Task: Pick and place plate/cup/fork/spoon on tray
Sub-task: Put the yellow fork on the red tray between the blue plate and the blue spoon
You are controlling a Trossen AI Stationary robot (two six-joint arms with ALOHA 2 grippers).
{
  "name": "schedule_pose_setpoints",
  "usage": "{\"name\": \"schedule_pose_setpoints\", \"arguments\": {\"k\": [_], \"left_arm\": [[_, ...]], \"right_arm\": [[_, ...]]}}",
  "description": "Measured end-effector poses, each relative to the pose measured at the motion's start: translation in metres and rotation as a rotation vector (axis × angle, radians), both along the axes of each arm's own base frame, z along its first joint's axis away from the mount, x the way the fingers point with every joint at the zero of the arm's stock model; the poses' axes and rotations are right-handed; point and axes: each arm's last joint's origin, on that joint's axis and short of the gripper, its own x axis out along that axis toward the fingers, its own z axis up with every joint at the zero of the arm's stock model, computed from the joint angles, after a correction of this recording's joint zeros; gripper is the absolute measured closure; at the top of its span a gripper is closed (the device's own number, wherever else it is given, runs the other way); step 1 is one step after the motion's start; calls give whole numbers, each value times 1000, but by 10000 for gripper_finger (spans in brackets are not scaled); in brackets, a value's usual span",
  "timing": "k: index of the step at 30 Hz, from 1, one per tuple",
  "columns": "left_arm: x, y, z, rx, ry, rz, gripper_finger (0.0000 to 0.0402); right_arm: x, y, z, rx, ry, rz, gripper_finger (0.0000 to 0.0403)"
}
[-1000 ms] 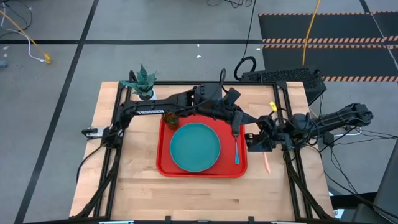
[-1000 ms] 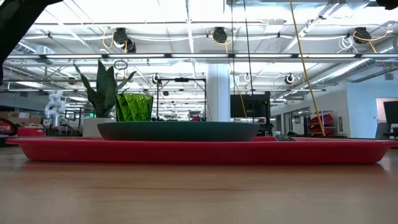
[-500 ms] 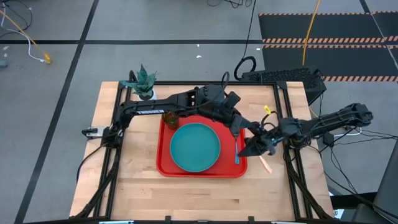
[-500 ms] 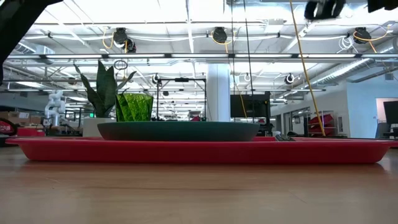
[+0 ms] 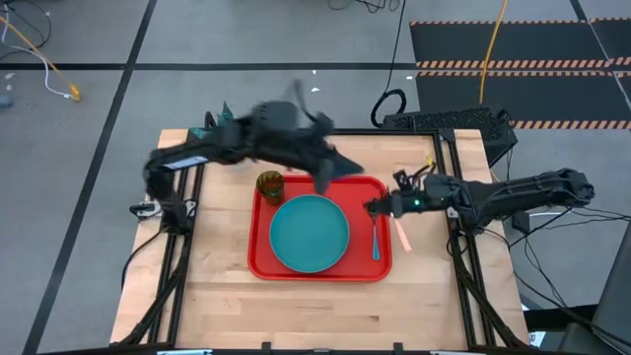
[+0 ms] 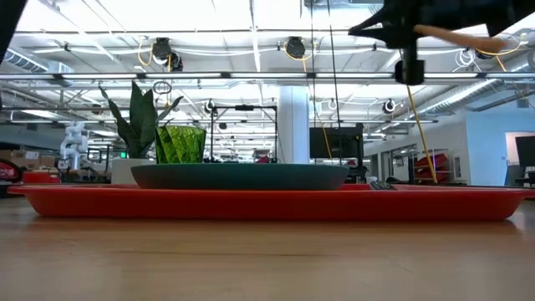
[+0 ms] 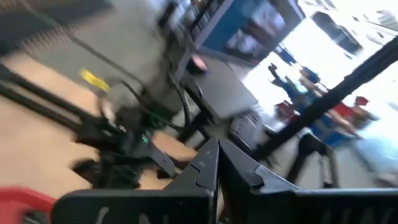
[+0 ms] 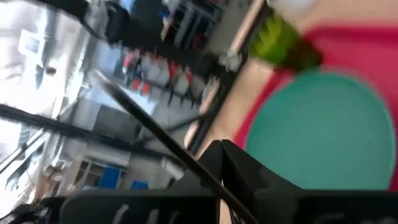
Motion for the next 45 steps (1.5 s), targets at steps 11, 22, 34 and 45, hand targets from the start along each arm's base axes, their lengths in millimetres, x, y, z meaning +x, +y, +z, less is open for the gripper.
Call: {"name": "schedule_pose_setpoints", "arguments": {"k": [11, 22, 34, 45], "left_arm": [[-71, -8, 35, 245, 5, 186, 385], [-99, -8, 36, 325, 98, 193, 385], [-106, -9, 50, 389, -6, 202, 385], [-113, -18, 53, 353, -21, 182, 385]], "right_arm": [[28, -17, -5, -197, -108, -41, 403], [60, -19, -35, -186, -107, 61, 403], [76, -20, -56, -202, -100, 63, 403], [84, -20, -82, -214, -4, 77, 403]]}}
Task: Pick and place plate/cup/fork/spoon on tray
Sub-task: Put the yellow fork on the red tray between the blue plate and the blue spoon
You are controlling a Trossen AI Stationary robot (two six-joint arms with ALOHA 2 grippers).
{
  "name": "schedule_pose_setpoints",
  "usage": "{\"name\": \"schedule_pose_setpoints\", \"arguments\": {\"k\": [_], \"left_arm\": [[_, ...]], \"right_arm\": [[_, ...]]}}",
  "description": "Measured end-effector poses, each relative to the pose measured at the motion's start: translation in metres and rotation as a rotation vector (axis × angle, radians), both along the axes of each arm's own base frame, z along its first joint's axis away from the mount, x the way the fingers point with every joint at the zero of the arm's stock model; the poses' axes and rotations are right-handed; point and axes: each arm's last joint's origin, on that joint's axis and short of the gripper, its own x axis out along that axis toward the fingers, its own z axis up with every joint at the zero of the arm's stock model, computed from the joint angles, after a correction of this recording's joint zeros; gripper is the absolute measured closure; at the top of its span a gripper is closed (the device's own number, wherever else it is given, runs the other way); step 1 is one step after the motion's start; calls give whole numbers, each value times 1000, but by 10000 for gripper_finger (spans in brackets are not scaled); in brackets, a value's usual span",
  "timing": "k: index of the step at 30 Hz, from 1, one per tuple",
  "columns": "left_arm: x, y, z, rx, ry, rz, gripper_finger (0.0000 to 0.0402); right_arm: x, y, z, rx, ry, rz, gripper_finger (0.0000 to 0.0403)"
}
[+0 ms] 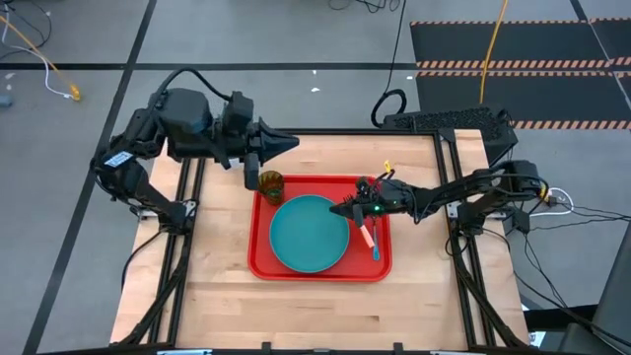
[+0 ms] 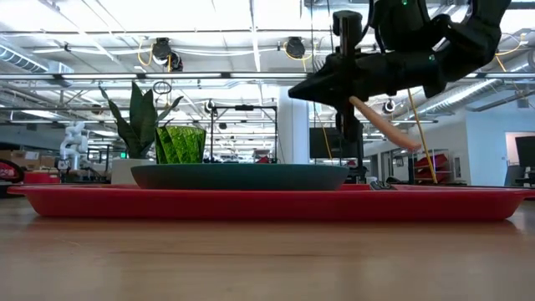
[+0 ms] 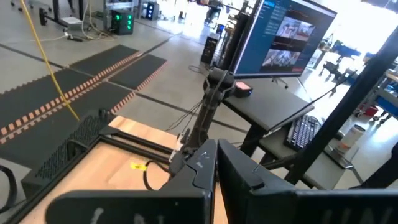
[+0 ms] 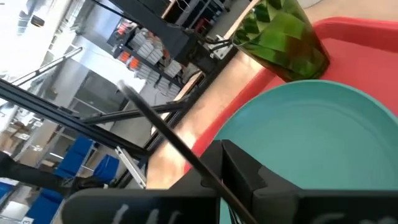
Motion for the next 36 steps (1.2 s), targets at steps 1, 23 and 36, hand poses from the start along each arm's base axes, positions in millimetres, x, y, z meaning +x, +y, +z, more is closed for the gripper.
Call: {"name": "schedule_pose_setpoints", "arguments": {"k": [1, 23, 36], "left_arm": [[-1, -1, 0, -6, 0, -2, 385], [-5, -34, 3, -83, -38, -54, 385], [-5, -35, 3, -110, -42, -32, 385]], "right_arm": [[1, -1, -2, -3, 3, -2, 403], [-23, -18, -29, 24, 40, -107, 403], [-28, -17, -34, 6, 61, -102, 403]]}}
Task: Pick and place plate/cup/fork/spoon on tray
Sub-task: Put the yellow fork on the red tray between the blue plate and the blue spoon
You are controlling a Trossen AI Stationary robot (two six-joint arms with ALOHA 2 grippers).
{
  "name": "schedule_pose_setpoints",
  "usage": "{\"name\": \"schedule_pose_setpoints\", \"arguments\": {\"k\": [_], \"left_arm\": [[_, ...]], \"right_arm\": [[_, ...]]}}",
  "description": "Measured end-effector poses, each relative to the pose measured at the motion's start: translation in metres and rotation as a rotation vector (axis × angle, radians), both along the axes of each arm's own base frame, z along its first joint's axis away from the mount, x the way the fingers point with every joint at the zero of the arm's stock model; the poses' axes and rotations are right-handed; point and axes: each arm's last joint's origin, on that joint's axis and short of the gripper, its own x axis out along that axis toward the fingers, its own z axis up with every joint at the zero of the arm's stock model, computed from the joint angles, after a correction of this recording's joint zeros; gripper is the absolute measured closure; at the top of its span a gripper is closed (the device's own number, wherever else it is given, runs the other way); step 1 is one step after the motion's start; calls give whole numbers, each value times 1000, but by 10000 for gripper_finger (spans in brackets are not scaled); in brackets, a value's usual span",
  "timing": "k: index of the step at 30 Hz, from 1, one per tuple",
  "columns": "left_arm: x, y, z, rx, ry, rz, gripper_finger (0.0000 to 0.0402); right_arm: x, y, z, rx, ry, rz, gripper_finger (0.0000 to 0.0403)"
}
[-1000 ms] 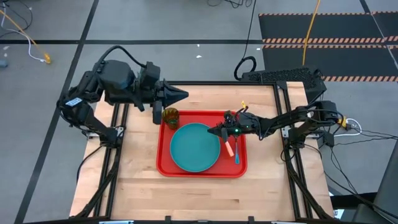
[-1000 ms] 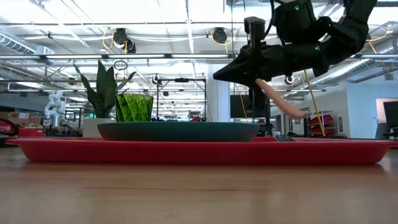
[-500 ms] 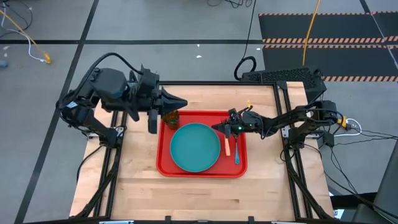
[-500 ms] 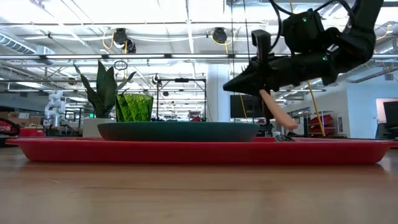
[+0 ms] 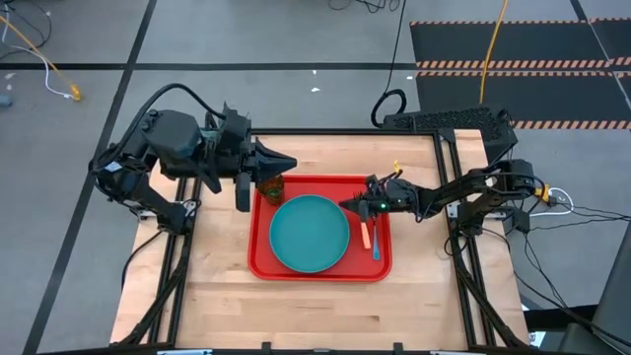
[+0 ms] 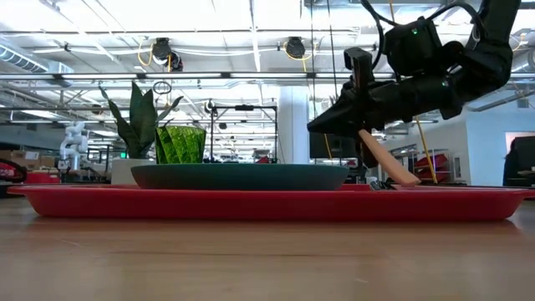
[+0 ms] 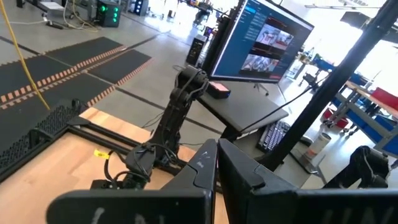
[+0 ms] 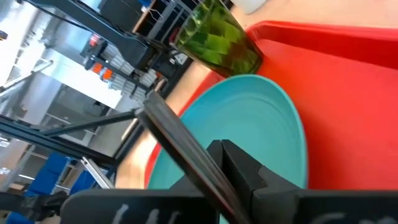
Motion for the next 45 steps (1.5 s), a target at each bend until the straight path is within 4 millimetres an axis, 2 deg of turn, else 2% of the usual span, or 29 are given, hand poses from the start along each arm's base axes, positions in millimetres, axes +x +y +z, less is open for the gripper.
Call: {"name": "schedule_pose_setpoints", "arguments": {"k": [21, 25, 32, 35, 39, 45], "left_arm": [[0, -1, 0, -44, -2, 3, 385], [0, -2, 0, -44, -2, -2, 385], [0, -3, 0, -40, -1, -8, 385], [0, -3, 0, -36, -1, -9, 385], [0, -3, 0, -33, 0, -9, 385], [0, -3, 0, -34, 0, -9, 385]], "right_arm": [[-1, 0, -4, 6, 39, 2, 397], [-1, 0, -4, 20, 39, -4, 365], [-1, 0, -4, 30, 38, -10, 276], [-1, 0, -4, 30, 38, -10, 250], [-1, 0, -4, 30, 38, -9, 238], [-1, 0, -3, 10, 34, -3, 243]]}}
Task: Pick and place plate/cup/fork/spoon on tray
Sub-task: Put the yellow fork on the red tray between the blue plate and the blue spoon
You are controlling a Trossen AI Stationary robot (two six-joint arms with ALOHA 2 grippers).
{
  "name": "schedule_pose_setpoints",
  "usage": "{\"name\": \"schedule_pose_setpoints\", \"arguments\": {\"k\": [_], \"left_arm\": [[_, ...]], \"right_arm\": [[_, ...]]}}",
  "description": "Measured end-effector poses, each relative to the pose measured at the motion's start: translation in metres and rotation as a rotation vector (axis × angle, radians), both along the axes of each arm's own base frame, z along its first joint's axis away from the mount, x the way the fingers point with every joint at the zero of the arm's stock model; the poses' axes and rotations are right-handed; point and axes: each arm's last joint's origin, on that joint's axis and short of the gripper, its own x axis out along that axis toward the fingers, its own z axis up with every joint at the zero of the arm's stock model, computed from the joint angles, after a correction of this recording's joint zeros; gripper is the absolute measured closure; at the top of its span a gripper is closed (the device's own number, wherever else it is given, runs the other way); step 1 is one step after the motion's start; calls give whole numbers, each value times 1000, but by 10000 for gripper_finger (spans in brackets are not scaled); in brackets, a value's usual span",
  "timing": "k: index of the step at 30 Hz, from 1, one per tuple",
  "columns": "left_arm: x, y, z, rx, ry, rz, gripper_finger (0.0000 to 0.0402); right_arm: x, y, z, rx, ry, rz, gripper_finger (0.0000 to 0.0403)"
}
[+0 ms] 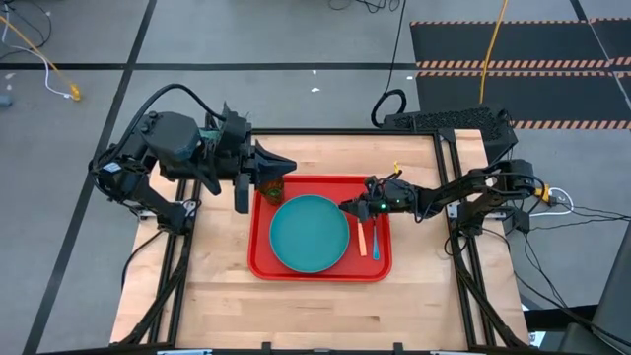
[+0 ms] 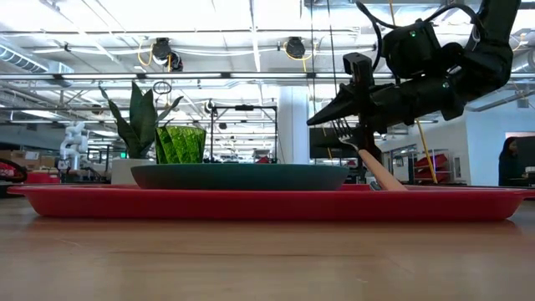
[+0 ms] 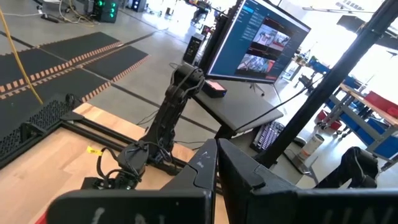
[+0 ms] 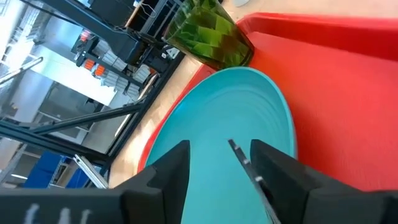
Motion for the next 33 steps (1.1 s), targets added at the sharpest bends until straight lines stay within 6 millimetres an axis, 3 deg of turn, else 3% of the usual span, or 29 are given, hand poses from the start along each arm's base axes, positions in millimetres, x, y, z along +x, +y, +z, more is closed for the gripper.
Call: {"name": "schedule_pose_setpoints", "arguments": {"k": [7, 12, 18, 24, 33], "left_arm": [[0, 0, 0, -3, 2, 1, 385], [0, 0, 0, 10, 3, -1, 385], [0, 0, 0, 10, 2, -1, 385], [0, 0, 0, 21, 3, -3, 385], [-1, 1, -7, 51, 78, 7, 385]], "right_arm": [[-2, -3, 25, -139, -139, -80, 247], [-7, -3, 10, -129, 41, -42, 247], [-6, 3, 13, -104, 10, 8, 247], [-9, 0, 27, -120, -56, -20, 247], [-27, 4, 66, -84, -194, -11, 248]]}}
